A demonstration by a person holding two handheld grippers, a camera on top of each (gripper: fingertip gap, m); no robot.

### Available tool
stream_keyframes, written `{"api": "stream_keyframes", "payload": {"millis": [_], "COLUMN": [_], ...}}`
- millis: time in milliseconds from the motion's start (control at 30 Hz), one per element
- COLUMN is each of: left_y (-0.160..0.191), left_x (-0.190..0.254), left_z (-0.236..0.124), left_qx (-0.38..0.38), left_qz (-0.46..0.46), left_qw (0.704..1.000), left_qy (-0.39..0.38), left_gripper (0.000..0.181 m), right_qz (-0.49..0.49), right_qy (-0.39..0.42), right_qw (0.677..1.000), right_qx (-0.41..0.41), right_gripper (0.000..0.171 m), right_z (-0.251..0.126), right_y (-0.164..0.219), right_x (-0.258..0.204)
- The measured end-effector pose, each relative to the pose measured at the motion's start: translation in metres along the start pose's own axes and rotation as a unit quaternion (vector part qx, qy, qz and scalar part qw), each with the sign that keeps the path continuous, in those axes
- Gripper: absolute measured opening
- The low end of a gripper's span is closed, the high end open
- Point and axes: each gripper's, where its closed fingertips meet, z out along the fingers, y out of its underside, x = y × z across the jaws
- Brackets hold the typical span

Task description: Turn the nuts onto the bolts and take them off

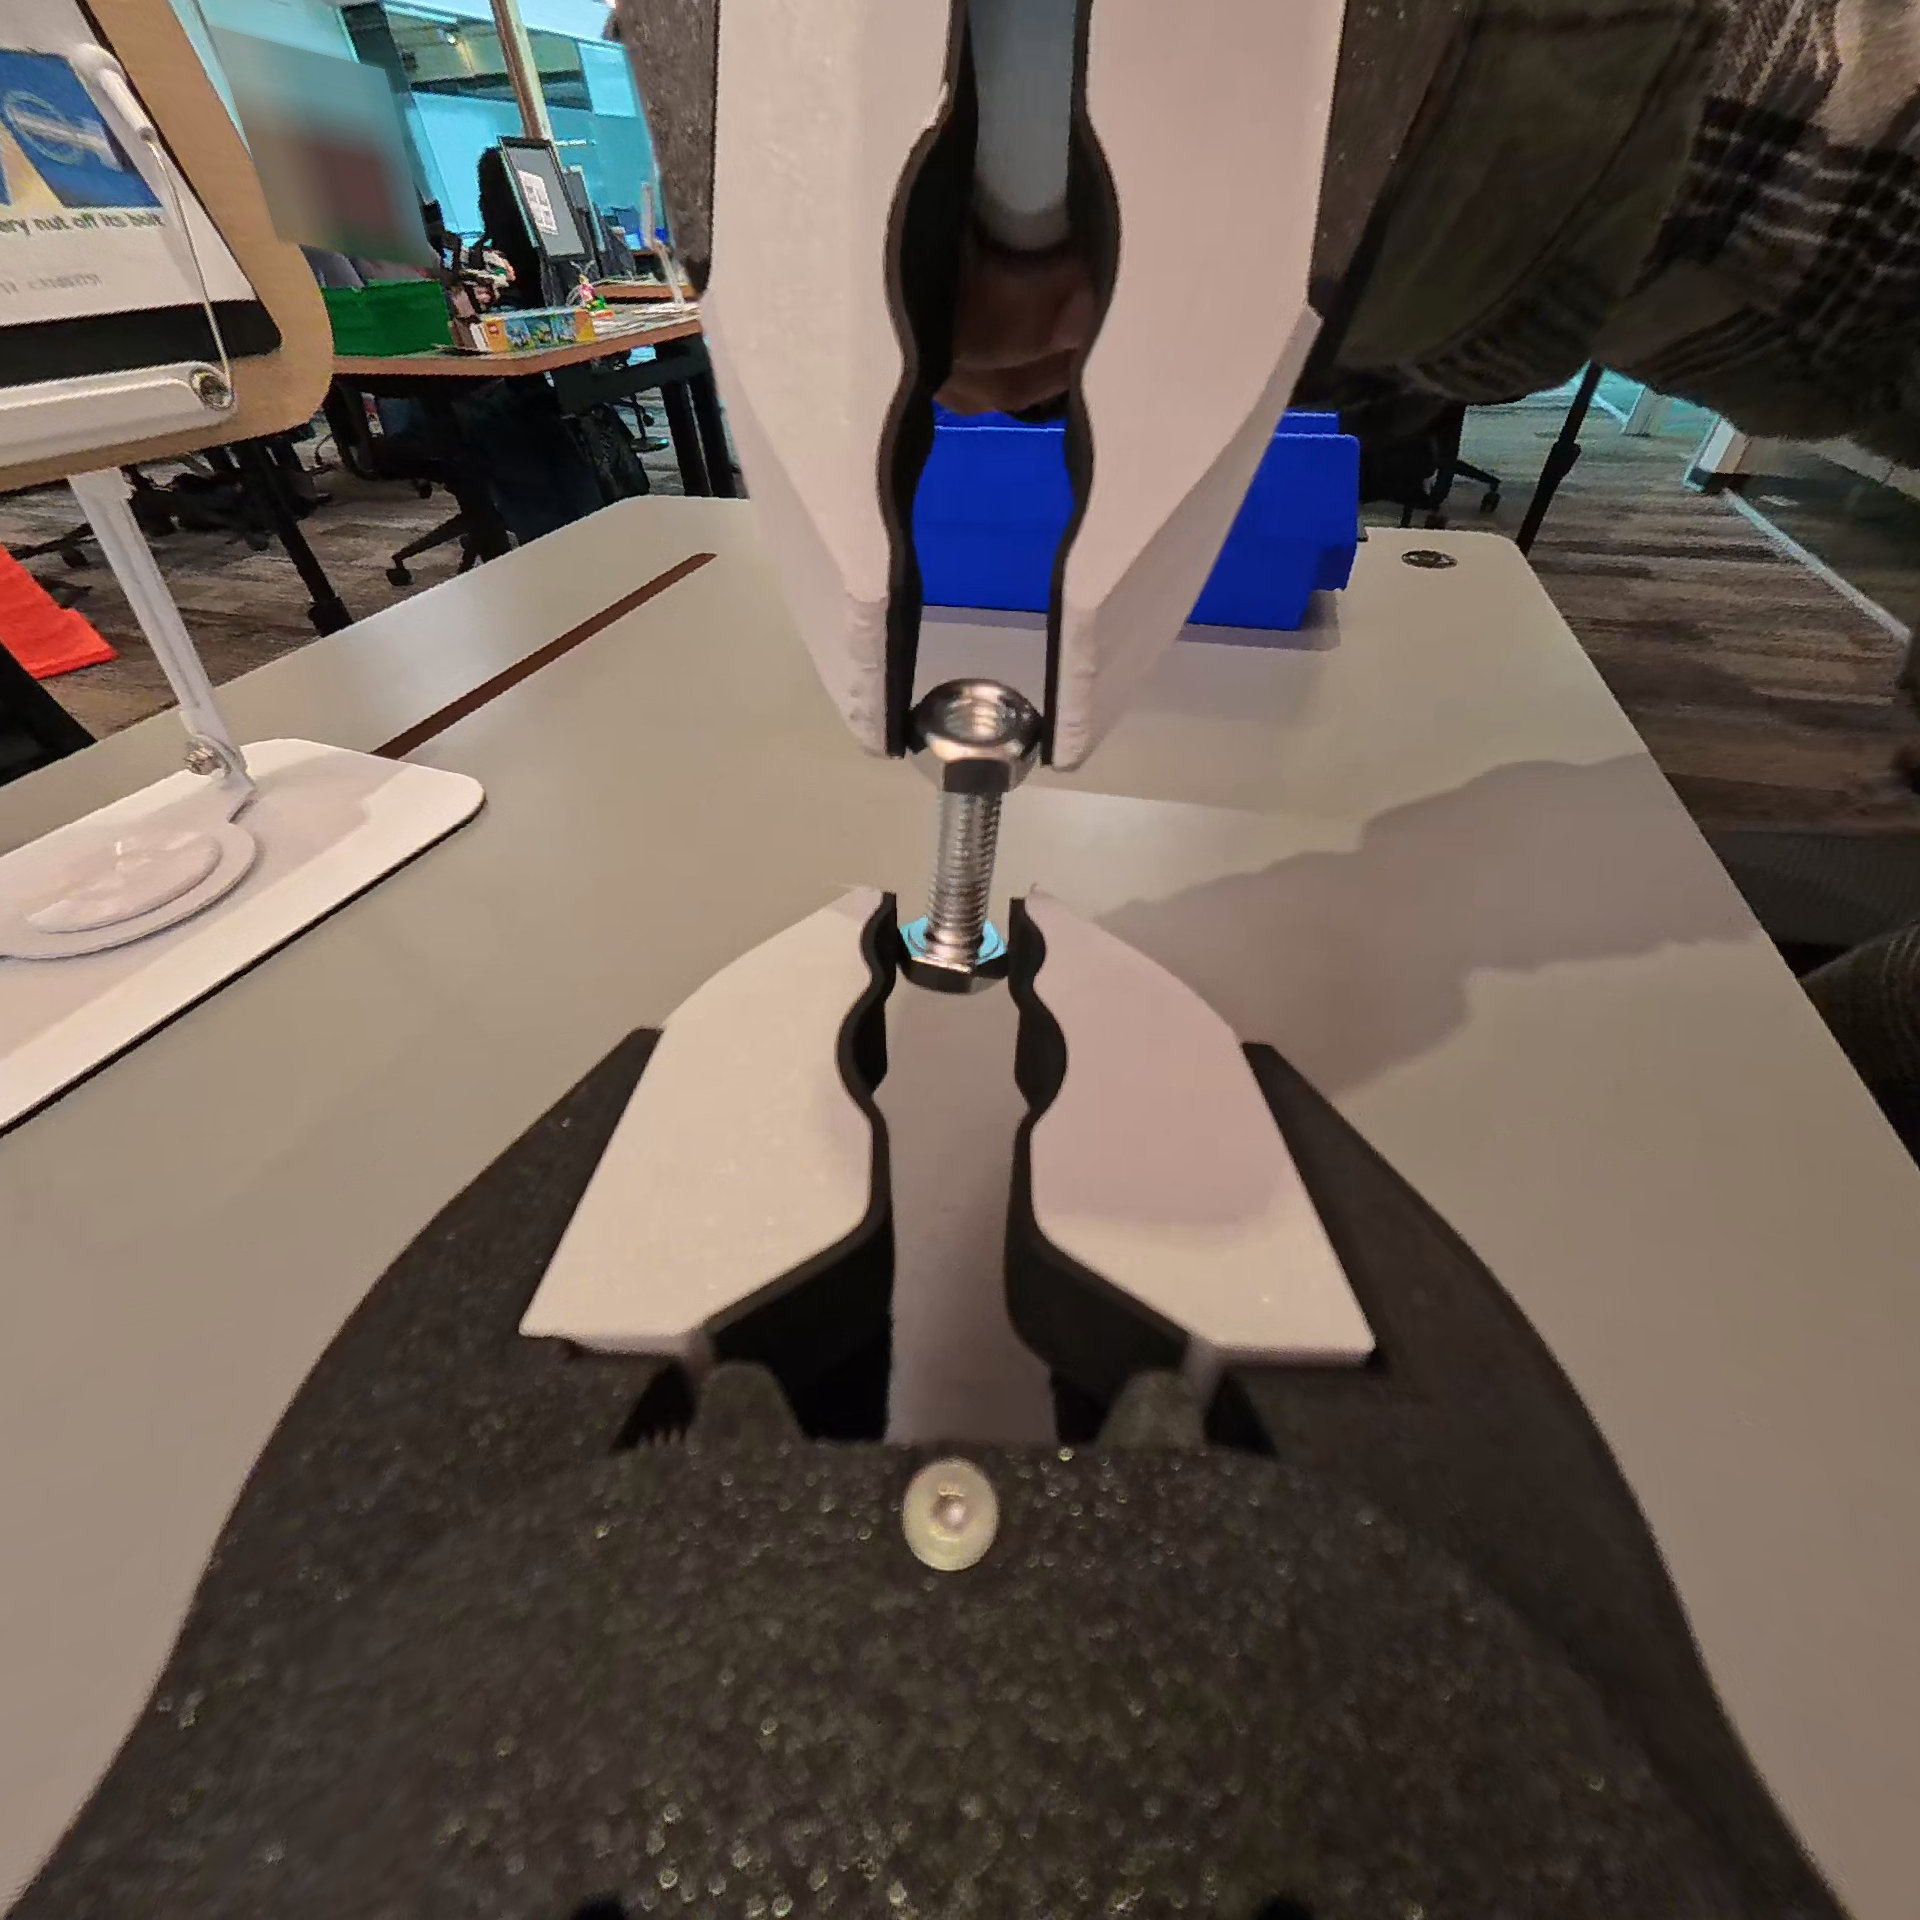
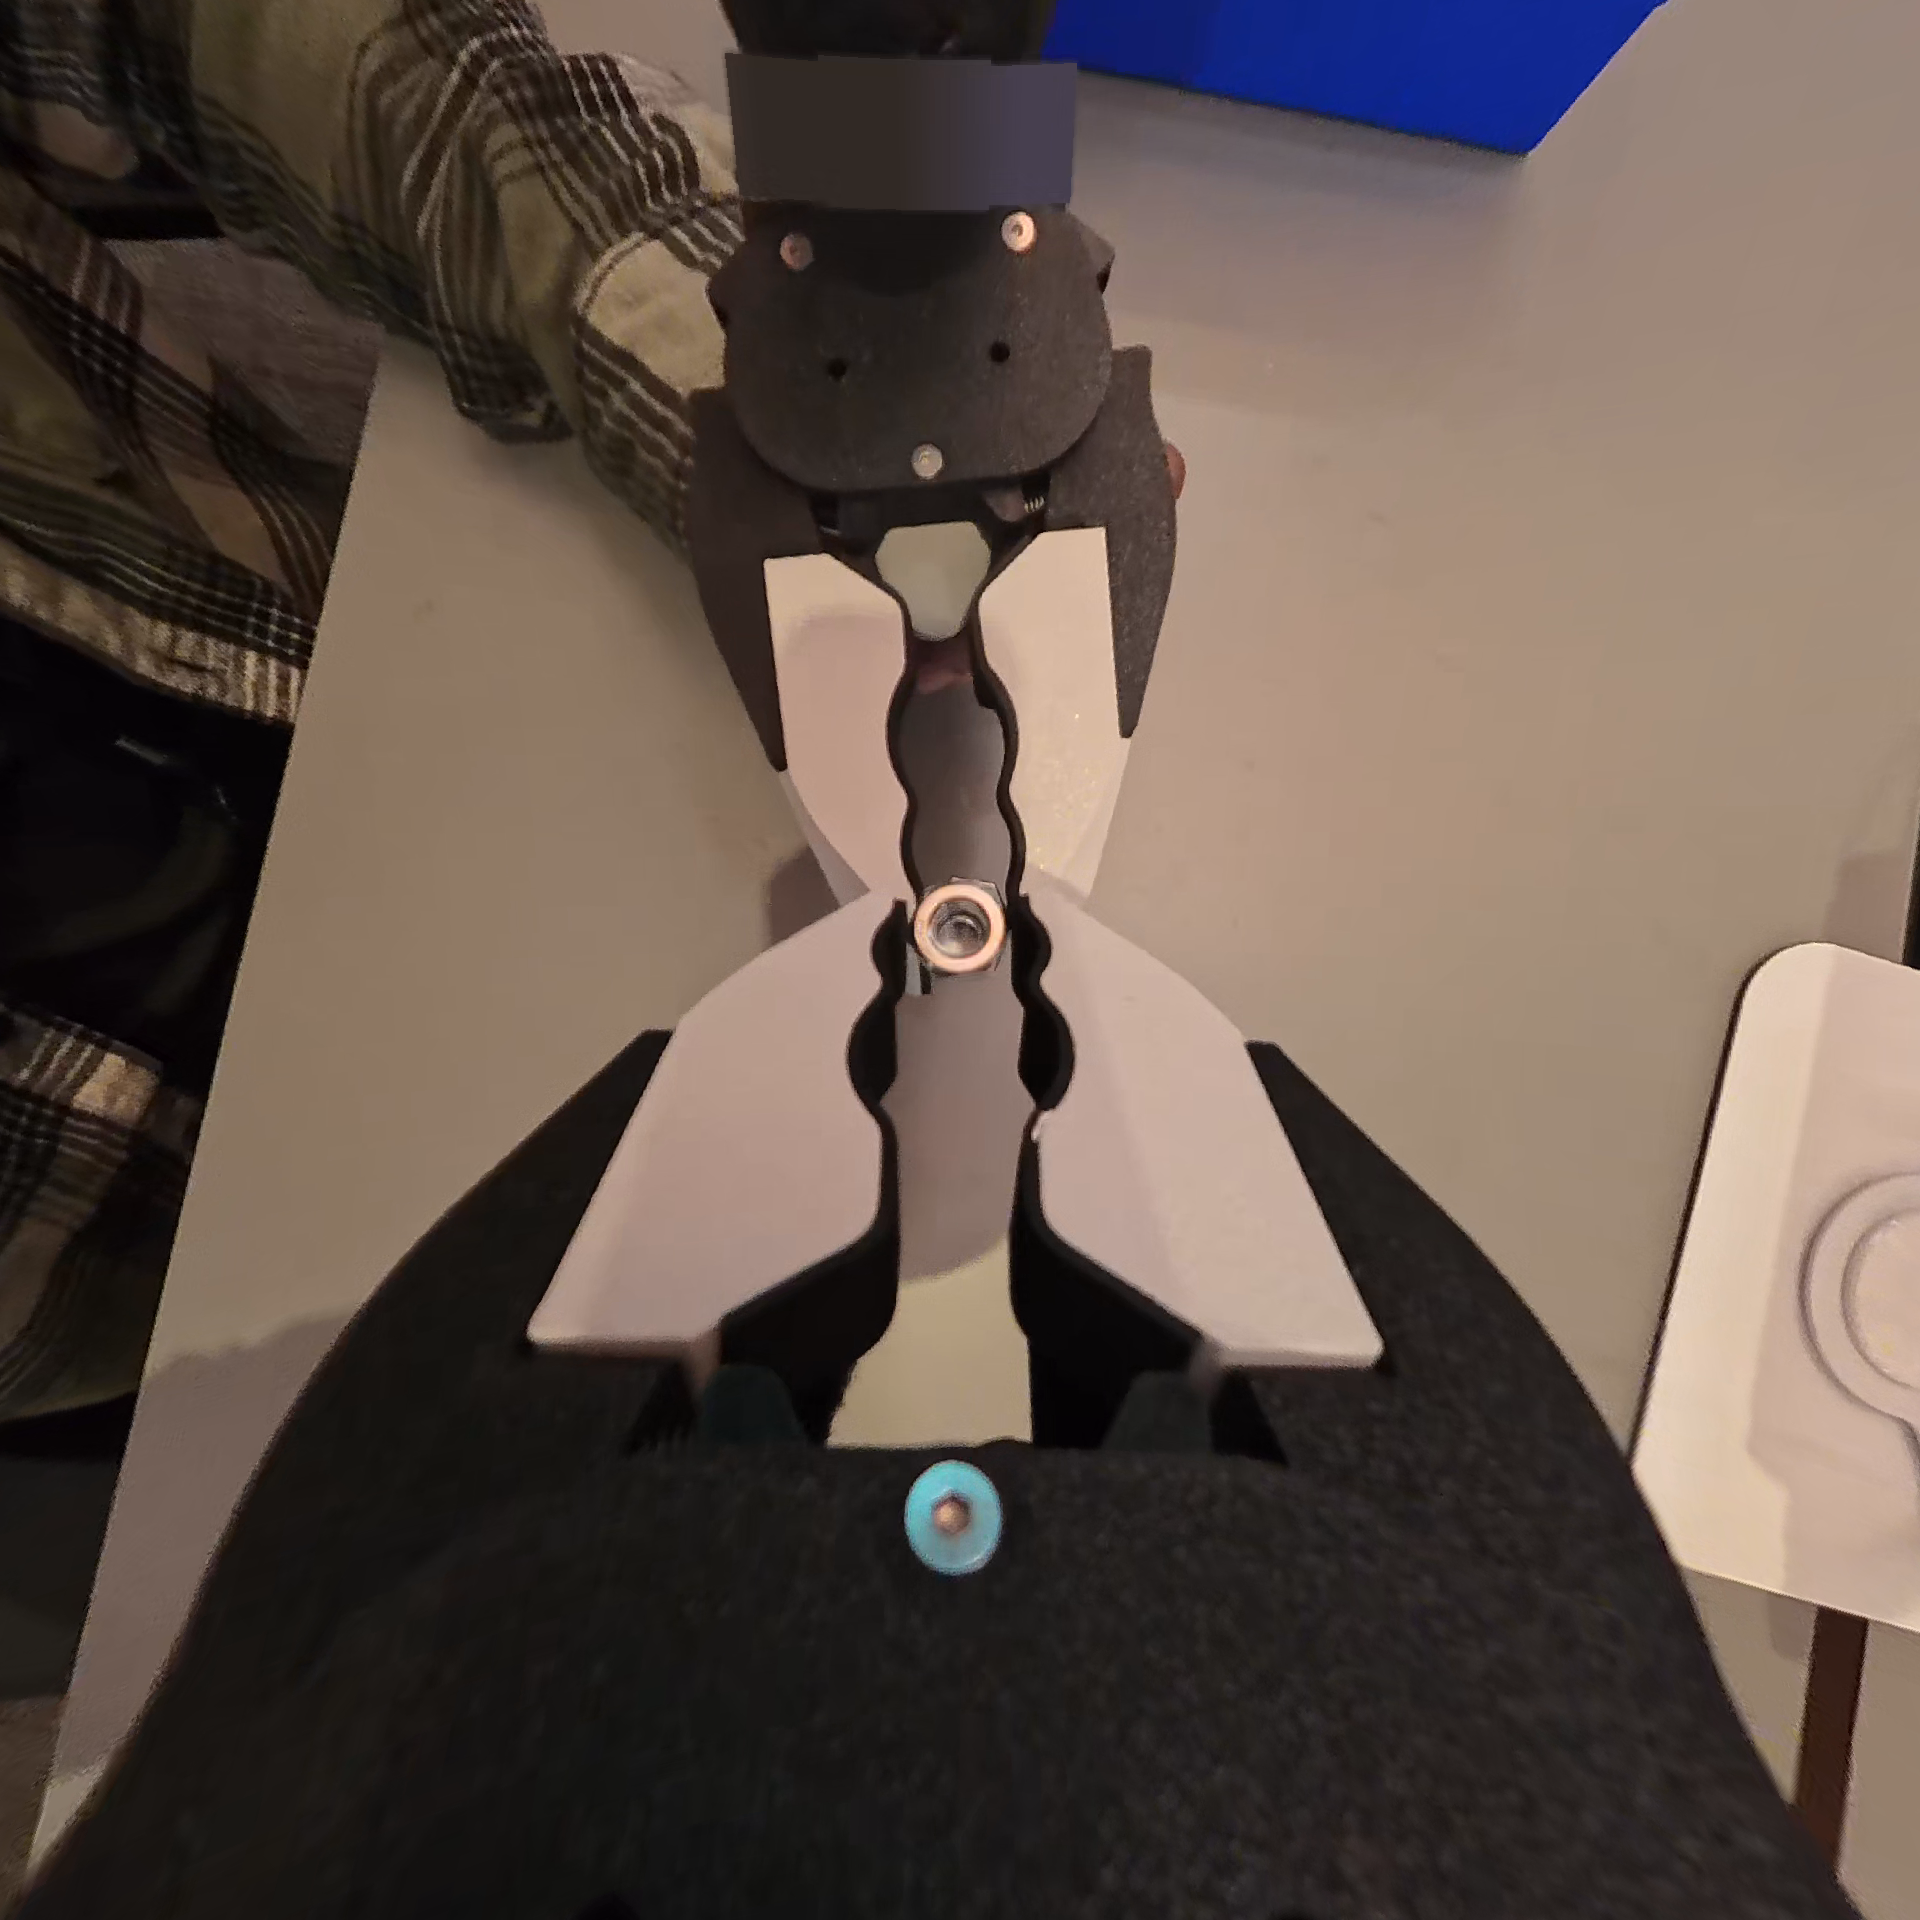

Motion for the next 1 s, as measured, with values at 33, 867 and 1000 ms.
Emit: {"api": "stream_keyframes", "payload": {"millis": [33,867,1000], "left_y": [-0.001,-0.026,-0.029], "left_x": [0.0,0.002,0.005], "left_z": [0.0,-0.014,-0.016], "left_qx": [0.001,0.086,0.1], "left_qz": [0.002,-0.026,-0.034], "left_qw": [1.0,0.996,0.994], "left_qy": [-0.003,0.018,0.031], "left_gripper": [0.02,0.02,0.02], "right_qz": [0.004,0.017,0.0], "right_qy": [-0.001,0.0,0.001], "right_qw": [1.0,0.968,0.96], "right_qx": [0.006,0.251,0.28], "right_gripper": [0.019,0.018,0.018], "right_z": [0.0,-0.016,-0.018], "right_y": [-0.001,-0.029,-0.032], "right_x": [0.0,-0.001,-0.002]}}
